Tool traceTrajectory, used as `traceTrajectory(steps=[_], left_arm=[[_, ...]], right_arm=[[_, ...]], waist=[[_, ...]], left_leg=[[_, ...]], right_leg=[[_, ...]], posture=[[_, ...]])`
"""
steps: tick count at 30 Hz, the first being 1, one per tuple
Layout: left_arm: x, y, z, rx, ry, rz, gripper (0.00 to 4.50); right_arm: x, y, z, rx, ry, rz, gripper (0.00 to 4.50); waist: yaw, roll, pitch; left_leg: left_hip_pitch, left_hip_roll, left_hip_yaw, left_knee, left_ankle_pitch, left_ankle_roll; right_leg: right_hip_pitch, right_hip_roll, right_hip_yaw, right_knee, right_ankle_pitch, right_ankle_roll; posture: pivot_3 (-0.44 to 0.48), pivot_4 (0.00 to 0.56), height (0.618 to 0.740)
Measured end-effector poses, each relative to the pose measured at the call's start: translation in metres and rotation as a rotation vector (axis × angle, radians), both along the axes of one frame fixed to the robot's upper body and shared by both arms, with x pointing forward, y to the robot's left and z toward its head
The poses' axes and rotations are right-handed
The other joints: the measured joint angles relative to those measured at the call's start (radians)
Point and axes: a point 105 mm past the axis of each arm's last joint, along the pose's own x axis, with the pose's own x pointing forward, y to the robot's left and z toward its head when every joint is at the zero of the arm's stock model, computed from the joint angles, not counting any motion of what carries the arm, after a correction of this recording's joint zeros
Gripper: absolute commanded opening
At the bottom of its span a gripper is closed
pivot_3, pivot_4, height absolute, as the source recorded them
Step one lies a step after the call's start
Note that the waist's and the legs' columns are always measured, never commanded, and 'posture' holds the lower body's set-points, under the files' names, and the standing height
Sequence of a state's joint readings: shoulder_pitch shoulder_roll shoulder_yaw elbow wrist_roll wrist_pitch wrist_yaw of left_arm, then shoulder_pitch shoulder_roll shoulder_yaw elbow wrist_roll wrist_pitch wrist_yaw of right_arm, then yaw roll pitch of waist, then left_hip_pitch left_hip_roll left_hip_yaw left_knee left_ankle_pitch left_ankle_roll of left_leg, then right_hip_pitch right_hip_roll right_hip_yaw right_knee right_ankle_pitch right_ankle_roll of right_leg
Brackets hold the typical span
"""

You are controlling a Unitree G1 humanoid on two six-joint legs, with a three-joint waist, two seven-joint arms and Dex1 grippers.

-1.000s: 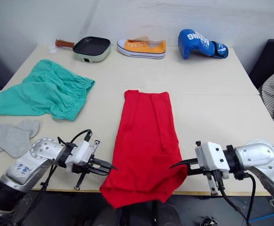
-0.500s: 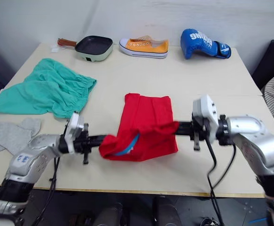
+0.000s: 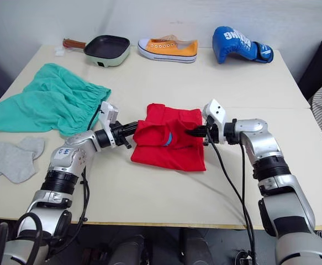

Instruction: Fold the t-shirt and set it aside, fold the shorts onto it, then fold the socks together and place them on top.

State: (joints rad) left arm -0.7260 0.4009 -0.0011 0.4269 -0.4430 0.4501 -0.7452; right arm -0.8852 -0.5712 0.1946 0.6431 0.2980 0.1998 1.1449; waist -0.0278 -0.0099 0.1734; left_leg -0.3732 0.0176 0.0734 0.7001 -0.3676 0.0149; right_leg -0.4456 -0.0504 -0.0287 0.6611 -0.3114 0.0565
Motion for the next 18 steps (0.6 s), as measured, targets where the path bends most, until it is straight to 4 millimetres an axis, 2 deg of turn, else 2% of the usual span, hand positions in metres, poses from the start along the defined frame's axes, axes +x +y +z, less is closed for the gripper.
traceTrajectory(steps=[5, 10, 13, 18], left_arm=[[0.006, -0.002, 0.018, -0.029, 0.013, 0.0, 0.01], [0.019, -0.002, 0.029, -0.068, 0.093, 0.022, 0.01], [0.028, -0.003, 0.023, -0.072, 0.163, 0.051, 0.01], [0.039, 0.006, -0.009, -0.015, 0.303, 0.156, 0.01]], right_arm=[[0.011, -0.004, 0.014, 0.065, -0.009, -0.067, 0.0], [0.018, -0.004, 0.011, 0.036, -0.016, -0.102, 0.0], [0.025, -0.001, 0.006, 0.016, -0.001, -0.133, 0.0], [0.034, -0.001, -0.01, -0.022, 0.036, -0.205, 0.0]], waist=[[-0.002, 0.0, 0.0], [-0.002, 0.0, 0.0], [-0.003, 0.0, 0.0], [-0.006, 0.0, 0.0]], left_leg=[[0.001, 0.0, 0.0, 0.001, 0.001, -0.001], [0.001, -0.001, 0.0, 0.001, 0.001, -0.001], [0.001, -0.001, 0.0, 0.0, 0.001, -0.001], [0.001, -0.001, 0.0, 0.0, 0.001, -0.001]], right_leg=[[0.001, 0.0, 0.0, 0.002, 0.0, 0.0], [0.001, 0.0, 0.0, 0.002, 0.0, 0.0], [0.001, 0.0, 0.0, 0.002, 0.0, 0.0], [0.0, 0.0, 0.0, 0.002, 0.0, 0.0]], posture=[[0.0, 0.15, 0.74], [0.0, 0.15, 0.74], [0.0, 0.15, 0.74], [0.0, 0.15, 0.74]])
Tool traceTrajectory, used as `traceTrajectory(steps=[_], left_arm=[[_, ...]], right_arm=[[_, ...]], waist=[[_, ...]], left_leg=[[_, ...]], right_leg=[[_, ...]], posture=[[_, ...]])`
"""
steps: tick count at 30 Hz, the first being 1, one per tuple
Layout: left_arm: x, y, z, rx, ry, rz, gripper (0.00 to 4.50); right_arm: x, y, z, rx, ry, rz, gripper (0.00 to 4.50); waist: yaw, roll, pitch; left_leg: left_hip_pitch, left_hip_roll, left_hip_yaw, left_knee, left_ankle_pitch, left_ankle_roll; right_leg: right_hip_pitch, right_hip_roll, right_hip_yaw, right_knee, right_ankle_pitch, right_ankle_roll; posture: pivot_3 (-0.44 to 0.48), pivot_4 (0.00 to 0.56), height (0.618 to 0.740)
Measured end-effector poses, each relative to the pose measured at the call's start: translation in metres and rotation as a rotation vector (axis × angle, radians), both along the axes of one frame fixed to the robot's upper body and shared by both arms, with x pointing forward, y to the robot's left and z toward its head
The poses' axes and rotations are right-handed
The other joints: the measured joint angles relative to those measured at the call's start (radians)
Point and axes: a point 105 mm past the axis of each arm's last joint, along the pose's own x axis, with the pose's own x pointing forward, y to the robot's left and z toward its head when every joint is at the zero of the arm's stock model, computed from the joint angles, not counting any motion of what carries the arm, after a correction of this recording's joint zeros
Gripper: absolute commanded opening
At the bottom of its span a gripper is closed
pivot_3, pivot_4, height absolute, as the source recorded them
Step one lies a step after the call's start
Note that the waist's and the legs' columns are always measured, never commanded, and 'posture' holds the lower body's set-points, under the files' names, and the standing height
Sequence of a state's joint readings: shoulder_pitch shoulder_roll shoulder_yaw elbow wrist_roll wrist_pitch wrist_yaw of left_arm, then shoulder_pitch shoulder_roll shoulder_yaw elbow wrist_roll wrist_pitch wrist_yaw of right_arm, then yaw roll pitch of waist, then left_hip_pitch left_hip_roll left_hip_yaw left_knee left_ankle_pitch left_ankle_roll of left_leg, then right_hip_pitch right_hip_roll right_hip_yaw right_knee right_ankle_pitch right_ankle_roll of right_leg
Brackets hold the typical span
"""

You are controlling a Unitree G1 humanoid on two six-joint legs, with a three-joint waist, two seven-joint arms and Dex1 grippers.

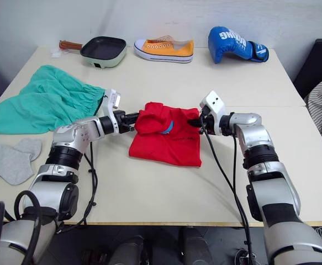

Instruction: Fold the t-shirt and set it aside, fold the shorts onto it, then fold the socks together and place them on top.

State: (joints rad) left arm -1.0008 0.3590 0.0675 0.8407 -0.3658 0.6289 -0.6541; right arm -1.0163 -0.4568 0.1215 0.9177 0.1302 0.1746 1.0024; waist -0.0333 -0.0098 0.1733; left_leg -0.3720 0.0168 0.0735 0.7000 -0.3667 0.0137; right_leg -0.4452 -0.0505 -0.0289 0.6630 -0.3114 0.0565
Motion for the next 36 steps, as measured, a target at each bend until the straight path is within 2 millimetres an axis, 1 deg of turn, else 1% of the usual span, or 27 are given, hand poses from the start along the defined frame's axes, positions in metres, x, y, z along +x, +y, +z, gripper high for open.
traceTrajectory(steps=[2, 5, 9, 12, 13, 15, 16, 19, 20, 22, 24, 26, 27, 29, 30, 31, 33, 36], left_arm=[[0.001, 0.001, -0.008, 0.006, 0.034, 0.018, 0.01], [0.004, 0.001, -0.008, -0.015, 0.062, 0.033, 0.69], [0.006, 0.007, -0.006, -0.065, 0.082, 0.062, 1.87], [0.009, 0.016, 0.002, -0.095, 0.078, 0.099, 2.82], [0.01, 0.019, 0.005, -0.105, 0.075, 0.112, 3.1], [0.013, 0.023, 0.011, -0.122, 0.07, 0.135, 3.78], [0.014, 0.024, 0.013, -0.13, 0.065, 0.139, 3.78], [0.013, 0.025, 0.021, -0.142, 0.041, 0.12, 3.78], [0.012, 0.026, 0.025, -0.14, 0.023, 0.101, 3.78], [0.004, 0.031, 0.039, -0.092, -0.07, 0.02, 3.78], [-0.01, 0.039, 0.05, 0.029, -0.207, -0.082, 4.13], [-0.028, 0.046, 0.052, 0.138, -0.302, -0.175, 4.47], [-0.041, 0.046, 0.049, 0.191, -0.343, -0.244, 4.47], [-0.067, 0.04, 0.041, 0.301, -0.411, -0.404, 4.47], [-0.075, 0.034, 0.038, 0.351, -0.441, -0.457, 4.47], [-0.085, 0.028, 0.032, 0.408, -0.471, -0.523, 4.47], [-0.093, 0.019, 0.02, 0.498, -0.517, -0.583, 4.47], [-0.095, 0.01, 0.008, 0.577, -0.561, -0.62, 4.47]], right_arm=[[0.003, 0.001, -0.005, 0.011, 0.025, -0.034, 0.0], [0.009, 0.001, -0.005, 0.03, 0.06, -0.09, 0.73], [0.013, -0.006, -0.002, 0.072, 0.097, -0.162, 2.02], [0.014, -0.016, 0.001, 0.097, 0.11, -0.205, 3.05], [0.013, -0.021, 0.003, 0.092, 0.104, -0.214, 3.35], [0.012, -0.03, 0.012, 0.086, 0.077, -0.227, 4.13], [0.011, -0.032, 0.018, 0.08, 0.057, -0.224, 4.43], [0.001, -0.032, 0.033, 0.08, -0.015, -0.174, 4.43], [-0.004, -0.032, 0.036, 0.073, -0.039, -0.149, 4.43], [-0.021, -0.031, 0.041, 0.041, -0.102, -0.081, 4.43], [-0.042, -0.032, 0.043, -0.024, -0.165, -0.012, 4.48], [-0.06, -0.033, 0.041, -0.076, -0.194, 0.031, 4.5], [-0.07, -0.031, 0.038, -0.094, -0.2, 0.05, 4.5], [-0.089, -0.026, 0.03, -0.134, -0.213, 0.103, 4.5], [-0.095, -0.023, 0.027, -0.166, -0.234, 0.128, 4.5], [-0.104, -0.02, 0.02, -0.222, -0.257, 0.169, 4.5], [-0.115, -0.014, 0.009, -0.314, -0.316, 0.24, 4.5], [-0.122, -0.006, -0.002, -0.374, -0.361, 0.3, 4.5]], waist=[[-0.001, 0.0, 0.0], [-0.002, 0.0, 0.0], [-0.003, 0.0, 0.0], [-0.004, 0.0, 0.0], [-0.004, 0.0, 0.0], [-0.003, 0.0, 0.0], [-0.002, 0.0, 0.0], [0.0, 0.0, 0.0], [0.001, 0.0, 0.0], [0.002, 0.0, 0.0], [0.002, 0.0, 0.0], [0.001, 0.0, 0.0], [0.0, 0.0, 0.0], [0.004, 0.0, 0.0], [0.006, 0.0, 0.0], [0.009, 0.0, 0.0], [0.02, 0.0, 0.0], [0.031, 0.0, 0.0]], left_leg=[[0.0, 0.0, 0.0, 0.0, 0.0, 0.0], [0.0, 0.0, 0.0, 0.0, 0.0, 0.0], [0.0, 0.0, 0.0, 0.0, 0.0, 0.0], [0.0, 0.0, 0.0, 0.0, 0.0, -0.001], [0.0, 0.0, 0.0, 0.0, 0.0, -0.001], [0.0, 0.0, 0.0, 0.0, 0.0, -0.001], [0.0, 0.0, 0.0, 0.0, 0.0, -0.001], [0.0, -0.001, 0.0, 0.0, 0.0, -0.001], [0.0, 0.0, 0.0, 0.0, 0.0, -0.001], [-0.001, -0.001, 0.0, -0.001, 0.0, -0.002], [0.0, 0.0, 0.0, -0.002, 0.0, -0.002], [0.0, 0.0, 0.0, -0.002, 0.0, -0.003], [0.0, 0.0, 0.0, -0.002, 0.0, -0.003], [0.001, 0.0, 0.0, -0.001, -0.001, -0.003], [0.001, 0.0, 0.0, 0.0, 0.0, -0.003], [0.002, 0.0, 0.0, 0.0, 0.0, -0.003], [0.003, -0.002, 0.001, 0.001, 0.0, -0.001], [0.004, -0.002, 0.003, 0.002, 0.001, 0.001]], right_leg=[[0.0, 0.0, 0.0, 0.0, 0.0, 0.0], [0.0, 0.0, 0.0, 0.0, 0.0, 0.0], [0.0, 0.0, 0.0, 0.001, 0.0, 0.0], [0.0, 0.0, 0.0, 0.001, 0.0, 0.0], [0.0, 0.0, 0.0, 0.001, 0.0, 0.0], [-0.001, 0.0, 0.0, 0.001, 0.0, 0.0], [-0.001, 0.0, 0.0, 0.001, 0.0, 0.0], [-0.001, 0.0, 0.0, 0.001, 0.0, 0.0], [-0.001, 0.0, 0.0, 0.001, 0.0, 0.0], [-0.001, 0.001, 0.0, 0.001, 0.0, 0.0], [-0.002, 0.001, 0.0, 0.001, 0.0, 0.0], [-0.002, 0.002, 0.001, 0.0, 0.0, 0.0], [-0.001, 0.002, 0.001, 0.0, 0.0, 0.0], [-0.001, 0.002, 0.002, 0.0, 0.0, 0.0], [-0.001, 0.002, 0.002, 0.0, 0.0, 0.0], [0.001, 0.001, 0.003, 0.0, 0.0, 0.0], [0.002, 0.001, 0.004, -0.002, 0.0, 0.0], [0.002, 0.0, 0.007, -0.001, 0.001, 0.001]], posture=[[0.0, 0.15, 0.74], [0.0, 0.15, 0.74], [0.0, 0.15, 0.74], [0.0, 0.15, 0.74], [0.0, 0.15, 0.74], [0.0, 0.15, 0.74], [0.0, 0.15, 0.74], [0.0, 0.15, 0.74], [0.0, 0.15, 0.74], [0.0, 0.15, 0.74], [0.0, 0.15, 0.74], [0.0, 0.15, 0.74], [0.0, 0.15, 0.74], [0.0, 0.15, 0.74], [0.0, 0.15, 0.74], [0.0, 0.15, 0.74], [0.0, 0.15, 0.74], [0.0, 0.15, 0.74]])
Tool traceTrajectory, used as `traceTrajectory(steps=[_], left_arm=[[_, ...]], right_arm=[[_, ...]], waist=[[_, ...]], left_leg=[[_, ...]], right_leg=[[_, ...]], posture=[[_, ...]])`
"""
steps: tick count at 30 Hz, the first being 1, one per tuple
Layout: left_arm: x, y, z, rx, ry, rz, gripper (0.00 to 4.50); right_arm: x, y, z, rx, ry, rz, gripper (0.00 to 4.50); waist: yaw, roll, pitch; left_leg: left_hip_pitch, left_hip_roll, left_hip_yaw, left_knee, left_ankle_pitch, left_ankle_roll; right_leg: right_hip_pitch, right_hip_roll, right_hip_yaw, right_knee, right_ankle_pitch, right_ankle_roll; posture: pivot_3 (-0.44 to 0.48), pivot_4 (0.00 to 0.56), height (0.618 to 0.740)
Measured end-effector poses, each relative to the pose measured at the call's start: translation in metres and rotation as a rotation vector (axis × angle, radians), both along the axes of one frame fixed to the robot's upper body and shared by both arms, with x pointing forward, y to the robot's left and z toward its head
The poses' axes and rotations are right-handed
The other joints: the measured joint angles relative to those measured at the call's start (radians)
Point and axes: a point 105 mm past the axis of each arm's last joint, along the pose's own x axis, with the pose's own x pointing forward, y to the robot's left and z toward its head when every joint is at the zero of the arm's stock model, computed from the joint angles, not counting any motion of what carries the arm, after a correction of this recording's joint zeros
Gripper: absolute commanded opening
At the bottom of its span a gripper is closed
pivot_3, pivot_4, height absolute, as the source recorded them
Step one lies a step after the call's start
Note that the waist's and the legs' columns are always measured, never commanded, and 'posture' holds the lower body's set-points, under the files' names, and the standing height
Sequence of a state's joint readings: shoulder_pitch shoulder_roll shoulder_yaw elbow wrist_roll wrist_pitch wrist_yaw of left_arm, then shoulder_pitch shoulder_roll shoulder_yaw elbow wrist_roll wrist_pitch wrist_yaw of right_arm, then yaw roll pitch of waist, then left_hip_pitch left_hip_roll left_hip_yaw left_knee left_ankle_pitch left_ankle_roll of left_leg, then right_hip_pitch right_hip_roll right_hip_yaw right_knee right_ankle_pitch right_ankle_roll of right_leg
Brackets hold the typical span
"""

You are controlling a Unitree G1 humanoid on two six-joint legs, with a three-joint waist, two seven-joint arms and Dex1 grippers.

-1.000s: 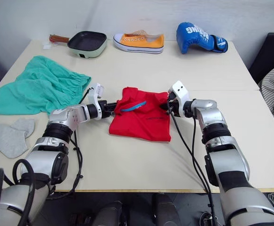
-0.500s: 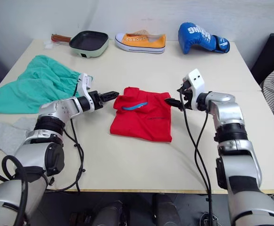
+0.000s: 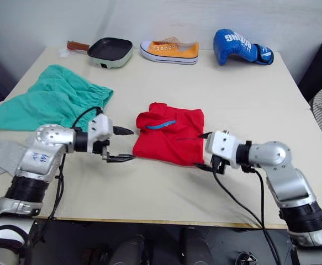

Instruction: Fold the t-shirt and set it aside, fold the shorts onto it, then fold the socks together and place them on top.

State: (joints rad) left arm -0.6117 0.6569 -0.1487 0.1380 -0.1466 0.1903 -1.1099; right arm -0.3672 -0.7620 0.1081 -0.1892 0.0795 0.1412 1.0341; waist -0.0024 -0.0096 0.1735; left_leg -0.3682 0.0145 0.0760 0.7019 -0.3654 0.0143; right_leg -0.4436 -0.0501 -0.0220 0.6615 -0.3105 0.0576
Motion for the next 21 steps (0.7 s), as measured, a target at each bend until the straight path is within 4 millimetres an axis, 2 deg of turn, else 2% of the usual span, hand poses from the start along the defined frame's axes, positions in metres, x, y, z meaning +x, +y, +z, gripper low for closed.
traceTrajectory(steps=[4, 6, 7, 9, 13, 18, 21], left_arm=[[-0.001, -0.016, -0.012, 0.086, -0.068, -0.056, 4.47], [0.001, -0.018, -0.019, 0.124, -0.076, -0.056, 4.5], [0.003, -0.017, -0.022, 0.138, -0.076, -0.047, 4.3], [0.005, -0.016, -0.027, 0.146, -0.071, -0.038, 3.86], [0.009, -0.021, -0.034, 0.187, -0.091, -0.061, 2.56], [0.013, -0.022, -0.036, 0.18, -0.09, -0.057, 0.94], [0.012, -0.022, -0.036, 0.15, -0.048, -0.06, 0.04]], right_arm=[[-0.005, 0.013, -0.011, -0.092, -0.081, 0.087, 4.5], [-0.005, 0.014, -0.022, -0.142, -0.096, 0.112, 4.12], [-0.004, 0.012, -0.028, -0.163, -0.094, 0.112, 3.92], [-0.001, 0.011, -0.033, -0.181, -0.117, 0.114, 3.24], [0.007, 0.007, -0.037, -0.204, -0.167, 0.093, 1.8], [0.006, 0.003, -0.043, -0.193, -0.136, 0.077, 0.03], [0.005, 0.0, -0.043, -0.188, -0.124, 0.072, 0.0]], waist=[[0.001, 0.0, 0.0], [0.0, 0.0, 0.0], [0.0, 0.0, 0.0], [0.0, 0.0, 0.0], [0.002, -0.001, -0.001], [0.001, -0.001, -0.001], [0.001, -0.001, -0.001]], left_leg=[[0.0, 0.0, 0.0, -0.001, 0.0, 0.001], [-0.001, 0.0, 0.0, -0.001, 0.0, 0.001], [0.0, 0.0, 0.0, -0.001, 0.0, 0.001], [0.0, 0.0, 0.0, -0.001, 0.0, 0.001], [0.001, 0.0, 0.0, 0.0, 0.0, 0.002], [0.0, 0.0, 0.0, 0.001, 0.0, 0.002], [0.0, 0.0, 0.0, 0.001, 0.0, 0.002]], right_leg=[[0.0, 0.0, 0.0, 0.001, 0.0, 0.0], [0.0, 0.001, 0.0, 0.001, 0.0, 0.0], [0.0, 0.001, 0.0, 0.001, 0.0, 0.0], [0.0, 0.0, 0.0, 0.001, 0.0, 0.0], [0.0, 0.0, 0.0, 0.0, 0.0, 0.0], [0.0, -0.001, 0.0, 0.001, 0.0, 0.0], [0.0, -0.001, -0.001, 0.002, 0.0, 0.0]], posture=[[0.0, 0.15, 0.74], [0.0, 0.15, 0.74], [0.0, 0.15, 0.74], [0.0, 0.15, 0.74], [0.0, 0.15, 0.74], [0.0, 0.15, 0.74], [0.0, 0.15, 0.74]])
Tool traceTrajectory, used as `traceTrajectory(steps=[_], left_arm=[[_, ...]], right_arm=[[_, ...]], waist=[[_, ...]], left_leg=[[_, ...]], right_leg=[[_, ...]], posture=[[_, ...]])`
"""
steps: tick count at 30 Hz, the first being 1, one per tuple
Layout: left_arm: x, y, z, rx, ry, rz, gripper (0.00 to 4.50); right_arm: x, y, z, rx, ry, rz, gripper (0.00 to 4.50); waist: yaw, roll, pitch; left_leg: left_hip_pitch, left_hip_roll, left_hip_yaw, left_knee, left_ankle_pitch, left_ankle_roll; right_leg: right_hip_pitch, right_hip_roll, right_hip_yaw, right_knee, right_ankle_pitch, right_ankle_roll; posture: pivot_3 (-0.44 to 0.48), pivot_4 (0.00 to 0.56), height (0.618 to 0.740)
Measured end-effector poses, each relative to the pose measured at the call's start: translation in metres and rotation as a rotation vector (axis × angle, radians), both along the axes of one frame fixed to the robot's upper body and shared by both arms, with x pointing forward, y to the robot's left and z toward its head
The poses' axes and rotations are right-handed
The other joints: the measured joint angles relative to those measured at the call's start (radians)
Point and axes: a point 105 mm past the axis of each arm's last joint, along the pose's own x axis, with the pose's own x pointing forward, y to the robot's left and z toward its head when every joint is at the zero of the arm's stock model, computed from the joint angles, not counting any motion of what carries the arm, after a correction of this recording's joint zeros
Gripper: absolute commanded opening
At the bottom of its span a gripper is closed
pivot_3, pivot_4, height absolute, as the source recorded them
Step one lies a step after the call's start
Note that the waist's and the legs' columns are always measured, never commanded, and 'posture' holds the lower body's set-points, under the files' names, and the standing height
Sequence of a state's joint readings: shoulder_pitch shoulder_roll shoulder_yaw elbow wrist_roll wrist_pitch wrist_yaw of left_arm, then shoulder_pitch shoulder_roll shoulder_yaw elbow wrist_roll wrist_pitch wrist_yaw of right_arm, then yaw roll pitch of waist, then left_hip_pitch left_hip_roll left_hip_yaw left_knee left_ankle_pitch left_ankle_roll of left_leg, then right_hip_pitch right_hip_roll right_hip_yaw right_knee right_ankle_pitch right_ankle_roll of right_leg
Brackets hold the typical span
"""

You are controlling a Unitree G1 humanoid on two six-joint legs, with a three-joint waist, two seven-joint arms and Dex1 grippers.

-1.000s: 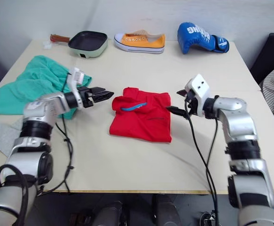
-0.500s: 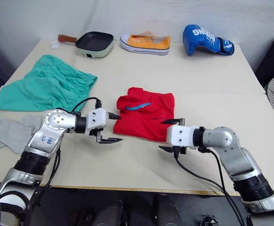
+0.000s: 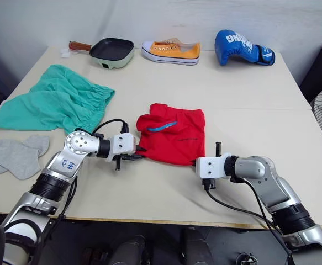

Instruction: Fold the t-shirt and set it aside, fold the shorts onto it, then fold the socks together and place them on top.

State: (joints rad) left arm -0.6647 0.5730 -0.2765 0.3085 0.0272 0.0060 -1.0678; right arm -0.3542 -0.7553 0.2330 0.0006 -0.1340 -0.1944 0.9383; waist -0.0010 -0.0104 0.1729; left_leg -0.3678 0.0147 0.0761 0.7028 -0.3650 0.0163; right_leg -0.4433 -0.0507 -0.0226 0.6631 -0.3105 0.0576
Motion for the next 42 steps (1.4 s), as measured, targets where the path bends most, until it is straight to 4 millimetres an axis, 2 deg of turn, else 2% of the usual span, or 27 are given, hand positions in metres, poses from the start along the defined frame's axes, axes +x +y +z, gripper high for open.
traceTrajectory(steps=[4, 10, 15, 16, 18, 22, 23, 25, 26, 29, 31, 32, 33, 35, 37, 40, 42], left_arm=[[-0.02, 0.001, 0.004, -0.024, 0.12, -0.078, 0.04], [-0.075, 0.022, -0.007, 0.042, 0.289, -0.178, 0.04], [-0.083, 0.02, -0.019, 0.05, 0.252, -0.127, 0.04], [-0.086, 0.019, -0.019, 0.048, 0.245, -0.126, 0.02], [-0.089, 0.017, -0.021, 0.044, 0.241, -0.12, 0.56], [-0.091, 0.021, -0.022, 0.051, 0.242, -0.097, 1.69], [-0.092, 0.023, -0.021, 0.048, 0.254, -0.091, 1.99], [-0.099, 0.033, -0.015, 0.001, 0.334, -0.06, 1.99], [-0.1, 0.042, -0.008, -0.037, 0.386, -0.029, 2.03], [-0.096, 0.048, 0.019, -0.161, 0.427, -0.003, 1.37], [-0.093, 0.045, 0.034, -0.241, 0.456, -0.021, 0.75], [-0.091, 0.043, 0.039, -0.274, 0.471, -0.021, 0.38], [-0.087, 0.04, 0.043, -0.3, 0.478, -0.023, 0.04], [-0.077, 0.032, 0.045, -0.32, 0.472, -0.03, 0.04], [-0.073, 0.021, 0.035, -0.27, 0.473, -0.048, 0.04], [-0.07, 0.003, 0.005, -0.167, 0.509, -0.081, 0.04], [-0.068, -0.001, -0.014, -0.081, 0.513, -0.082, 0.04]], right_arm=[[-0.01, -0.001, -0.001, 0.022, 0.038, 0.022, 0.0], [-0.063, 0.002, -0.008, 0.056, 0.205, 0.142, 0.0], [-0.082, 0.002, -0.017, 0.088, 0.269, 0.118, 0.0], [-0.084, 0.001, -0.019, 0.09, 0.28, 0.107, 0.23], [-0.088, 0.0, -0.024, 0.094, 0.311, 0.086, 0.69], [-0.092, -0.002, -0.025, 0.108, 0.349, 0.057, 2.04], [-0.096, -0.003, -0.022, 0.131, 0.378, 0.052, 2.05], [-0.106, -0.009, -0.01, 0.231, 0.481, 0.026, 2.05], [-0.108, -0.014, 0.002, 0.3, 0.528, 0.008, 1.87], [-0.099, -0.015, 0.036, 0.434, 0.522, -0.003, 0.99], [-0.095, -0.01, 0.044, 0.475, 0.53, -0.003, 0.29], [-0.093, -0.007, 0.044, 0.487, 0.535, -0.004, 0.0], [-0.091, -0.002, 0.042, 0.491, 0.535, -0.001, 0.0], [-0.084, 0.006, 0.029, 0.465, 0.534, -0.015, 0.0], [-0.074, 0.009, 0.013, 0.438, 0.532, -0.063, 0.0], [-0.055, 0.009, -0.011, 0.378, 0.497, -0.141, 0.0], [-0.05, 0.007, -0.018, 0.338, 0.47, -0.162, 0.0]], waist=[[-0.002, 0.0, 0.0], [-0.003, 0.0, 0.0], [0.005, 0.0, 0.0], [0.003, 0.0, 0.0], [0.003, 0.0, 0.0], [0.0, 0.0, 0.0], [0.0, 0.0, 0.0], [0.0, 0.0, 0.001], [0.0, 0.0, 0.001], [-0.002, -0.001, 0.001], [-0.001, -0.001, 0.001], [0.001, -0.001, 0.001], [0.002, -0.001, 0.001], [0.003, -0.001, 0.001], [0.001, -0.001, 0.0], [0.0, -0.001, 0.001], [0.0, -0.001, 0.001]], left_leg=[[-0.001, 0.0, 0.0, -0.002, 0.0, 0.0], [0.0, 0.001, -0.001, -0.004, 0.0, 0.0], [0.004, 0.0, -0.002, -0.002, -0.001, 0.001], [0.005, 0.0, -0.002, -0.002, -0.001, 0.002], [0.009, 0.0, -0.002, -0.004, -0.001, 0.002], [0.015, 0.0, -0.002, -0.006, -0.001, 0.002], [0.014, 0.0, -0.002, -0.006, -0.001, 0.002], [0.014, 0.0, -0.002, -0.007, -0.002, 0.002], [0.014, 0.0, -0.003, -0.007, -0.002, 0.002], [0.016, 0.0, -0.005, -0.006, -0.002, 0.002], [0.016, 0.0, -0.005, -0.006, -0.002, 0.001], [0.015, 0.0, -0.007, -0.006, -0.002, 0.001], [0.014, 0.0, -0.008, -0.006, -0.002, 0.001], [0.014, -0.001, -0.008, -0.006, -0.002, 0.001], [0.013, -0.002, -0.008, -0.006, -0.002, 0.001], [0.012, -0.002, -0.007, -0.005, -0.002, 0.001], [0.012, -0.002, -0.007, -0.005, -0.002, 0.001]], right_leg=[[0.0, 0.0, 0.0, 0.001, 0.0, 0.0], [0.0, 0.0, 0.0, -0.002, 0.0, 0.0], [0.005, -0.002, 0.0, -0.003, 0.0, 0.0], [0.006, -0.002, 0.0, -0.003, 0.0, 0.0], [0.01, -0.001, 0.0, -0.004, 0.0, 0.0], [0.016, -0.001, 0.0, -0.005, -0.001, -0.001], [0.015, -0.001, 0.0, -0.005, -0.001, -0.001], [0.015, -0.001, 0.0, -0.005, -0.001, -0.001], [0.016, -0.001, -0.001, -0.005, -0.001, -0.001], [0.018, -0.002, -0.002, -0.006, -0.001, -0.001], [0.018, -0.002, -0.002, -0.006, -0.001, -0.002], [0.018, -0.002, -0.002, -0.006, -0.001, -0.002], [0.018, -0.002, -0.002, -0.006, -0.001, -0.002], [0.018, -0.002, -0.002, -0.007, -0.001, -0.002], [0.017, -0.001, -0.001, -0.007, -0.001, -0.002], [0.015, 0.0, 0.0, -0.006, -0.001, -0.002], [0.015, 0.001, 0.0, -0.006, -0.001, -0.002]], posture=[[0.0, 0.15, 0.74], [0.0, 0.15, 0.74], [0.0, 0.15, 0.74], [0.0, 0.15, 0.74], [0.0, 0.15, 0.74], [0.0, 0.15, 0.74], [0.0, 0.15, 0.74], [0.0, 0.15, 0.74], [0.0, 0.15, 0.74], [0.0, 0.15, 0.74], [0.0, 0.15, 0.74], [0.0, 0.15, 0.74], [0.0, 0.15, 0.74], [0.0, 0.15, 0.74], [0.0, 0.15, 0.74], [0.0, 0.15, 0.74], [0.0, 0.15, 0.74]])
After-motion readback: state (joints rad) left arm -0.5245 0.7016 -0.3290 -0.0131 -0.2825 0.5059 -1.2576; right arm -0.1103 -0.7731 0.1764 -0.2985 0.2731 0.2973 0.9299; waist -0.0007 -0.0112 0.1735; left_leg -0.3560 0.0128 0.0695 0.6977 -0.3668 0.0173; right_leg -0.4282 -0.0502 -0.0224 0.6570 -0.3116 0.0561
